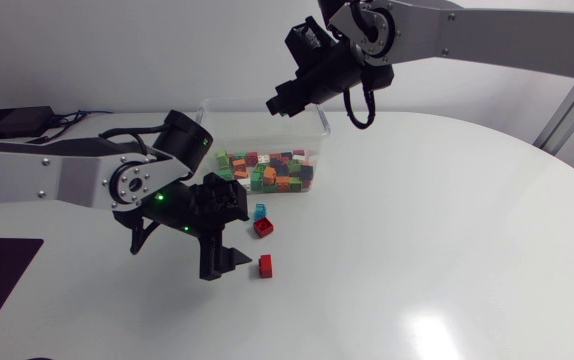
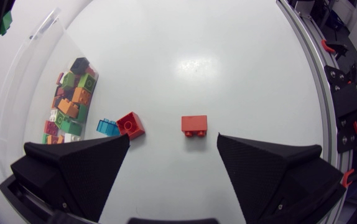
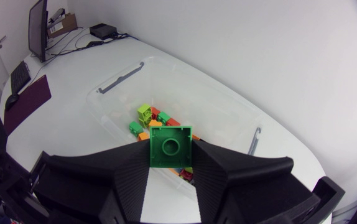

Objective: Place the duplo bricks in the container

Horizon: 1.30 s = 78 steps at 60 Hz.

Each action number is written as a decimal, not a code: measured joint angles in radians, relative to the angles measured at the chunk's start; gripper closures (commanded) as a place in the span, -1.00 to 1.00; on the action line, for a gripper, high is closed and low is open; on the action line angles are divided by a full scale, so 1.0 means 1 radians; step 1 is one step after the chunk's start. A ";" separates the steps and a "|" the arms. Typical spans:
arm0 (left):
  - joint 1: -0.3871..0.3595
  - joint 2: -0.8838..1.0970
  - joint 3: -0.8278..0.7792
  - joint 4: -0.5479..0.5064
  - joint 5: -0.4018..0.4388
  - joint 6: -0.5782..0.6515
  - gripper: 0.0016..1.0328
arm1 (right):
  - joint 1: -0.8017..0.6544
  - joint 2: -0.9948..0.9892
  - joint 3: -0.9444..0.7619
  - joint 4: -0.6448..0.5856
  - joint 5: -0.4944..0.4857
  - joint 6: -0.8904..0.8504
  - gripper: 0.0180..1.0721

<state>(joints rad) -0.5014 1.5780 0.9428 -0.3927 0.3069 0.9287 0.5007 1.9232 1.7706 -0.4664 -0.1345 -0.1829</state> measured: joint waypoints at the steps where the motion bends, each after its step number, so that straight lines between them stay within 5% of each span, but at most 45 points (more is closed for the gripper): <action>1: -0.002 0.003 0.000 0.001 -0.003 0.000 -0.89 | -0.001 0.003 0.003 0.003 0.000 0.000 0.36; 36: -0.095 0.135 -0.032 0.121 -0.065 -0.017 -0.89 | -0.038 0.146 0.101 0.134 -0.049 0.004 0.33; 38: -0.095 0.149 -0.032 0.129 -0.074 -0.019 -0.89 | -0.038 0.153 0.113 0.134 -0.049 0.004 0.22; 42: -0.095 0.175 -0.032 0.139 -0.077 -0.020 -0.89 | -0.038 0.163 0.133 0.134 -0.048 0.004 -0.55; 45: -0.095 0.193 -0.032 0.143 -0.078 -0.025 -0.89 | -0.038 0.164 0.141 0.134 -0.048 0.004 -0.83; 56: -0.098 0.230 -0.029 0.180 -0.077 -0.046 -0.85 | -0.038 0.151 0.110 0.134 -0.045 0.004 -0.91; 68: -0.116 0.248 -0.018 0.201 -0.077 -0.056 -0.43 | -0.038 0.033 -0.064 0.143 -0.045 0.004 -0.91; 78: -0.122 0.250 -0.018 0.203 -0.077 -0.057 0.10 | -0.039 -0.095 -0.196 0.153 -0.042 0.005 -0.91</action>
<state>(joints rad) -0.6231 1.8282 0.9253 -0.1902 0.2298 0.8715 0.4622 1.8278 1.5742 -0.3138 -0.1768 -0.1783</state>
